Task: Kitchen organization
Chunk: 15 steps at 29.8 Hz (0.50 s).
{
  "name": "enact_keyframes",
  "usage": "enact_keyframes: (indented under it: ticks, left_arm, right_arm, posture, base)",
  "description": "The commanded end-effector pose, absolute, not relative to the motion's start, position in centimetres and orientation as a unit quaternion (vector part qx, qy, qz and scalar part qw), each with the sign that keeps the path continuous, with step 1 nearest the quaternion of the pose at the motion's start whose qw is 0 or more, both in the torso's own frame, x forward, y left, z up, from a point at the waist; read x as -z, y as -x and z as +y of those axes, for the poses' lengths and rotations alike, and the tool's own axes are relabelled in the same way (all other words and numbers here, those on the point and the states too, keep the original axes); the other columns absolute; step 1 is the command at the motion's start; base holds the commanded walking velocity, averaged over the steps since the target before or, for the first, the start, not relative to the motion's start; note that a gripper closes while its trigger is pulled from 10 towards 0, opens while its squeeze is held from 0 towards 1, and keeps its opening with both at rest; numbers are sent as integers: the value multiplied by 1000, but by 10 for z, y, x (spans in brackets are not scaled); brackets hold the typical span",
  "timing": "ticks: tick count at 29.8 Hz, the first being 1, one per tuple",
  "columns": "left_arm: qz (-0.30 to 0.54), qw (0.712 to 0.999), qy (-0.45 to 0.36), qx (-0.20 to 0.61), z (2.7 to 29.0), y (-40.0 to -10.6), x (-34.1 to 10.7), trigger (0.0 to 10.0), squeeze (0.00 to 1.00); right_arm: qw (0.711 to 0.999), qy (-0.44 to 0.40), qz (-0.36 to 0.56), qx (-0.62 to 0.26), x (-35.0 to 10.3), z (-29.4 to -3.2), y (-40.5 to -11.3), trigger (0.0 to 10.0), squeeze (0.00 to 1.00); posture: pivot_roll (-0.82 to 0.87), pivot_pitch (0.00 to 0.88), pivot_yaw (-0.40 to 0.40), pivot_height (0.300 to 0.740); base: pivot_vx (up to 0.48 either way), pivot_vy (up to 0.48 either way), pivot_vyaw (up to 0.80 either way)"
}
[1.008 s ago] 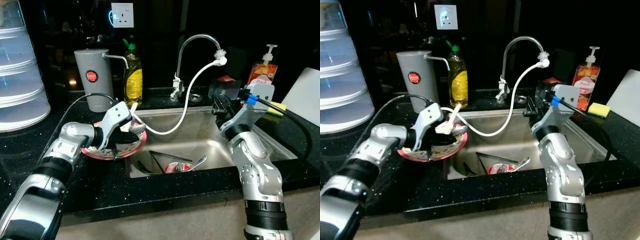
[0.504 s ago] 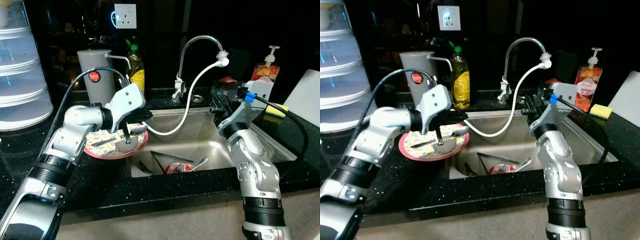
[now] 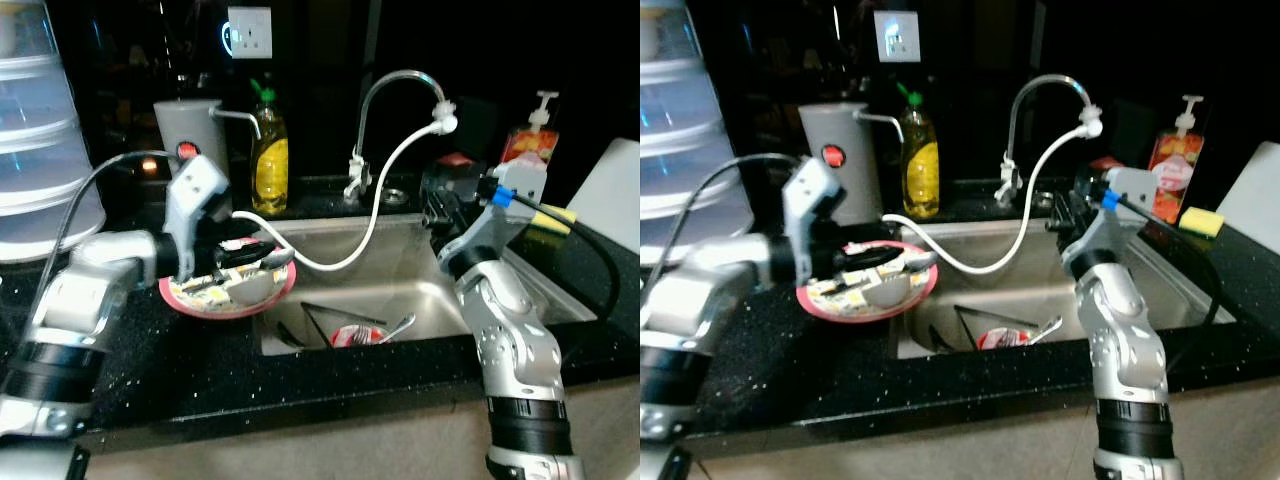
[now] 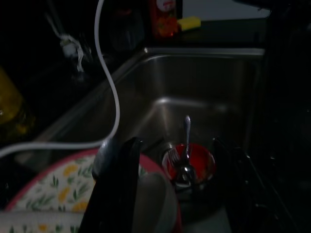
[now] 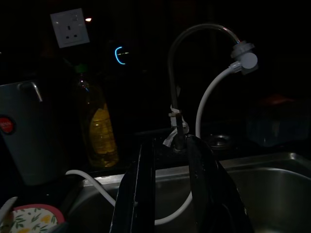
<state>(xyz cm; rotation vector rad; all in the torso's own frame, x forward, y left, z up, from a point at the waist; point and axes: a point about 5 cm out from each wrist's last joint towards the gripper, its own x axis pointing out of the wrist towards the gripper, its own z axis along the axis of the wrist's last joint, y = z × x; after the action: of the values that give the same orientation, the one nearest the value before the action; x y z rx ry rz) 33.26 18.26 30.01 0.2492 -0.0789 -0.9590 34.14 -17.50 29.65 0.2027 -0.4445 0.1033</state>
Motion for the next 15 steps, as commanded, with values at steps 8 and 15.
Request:
enact_keyframes:
  ticks: [8,15]
  left_arm:
    - [36,900,-125,416,197,-348,-261,10000,0]
    - [54,909,-85,404,187,-366,-247,10000,0]
  right_arm:
    - [969,-106,-217,-57,-294,-172,-343,10000,0]
    - [969,-104,-219,-54,-295,-174,-342,10000,0]
  posture:
    - [77,29,-41,740]
    - [56,25,-41,740]
  base:
    - [0,0,0]
    - [0,0,0]
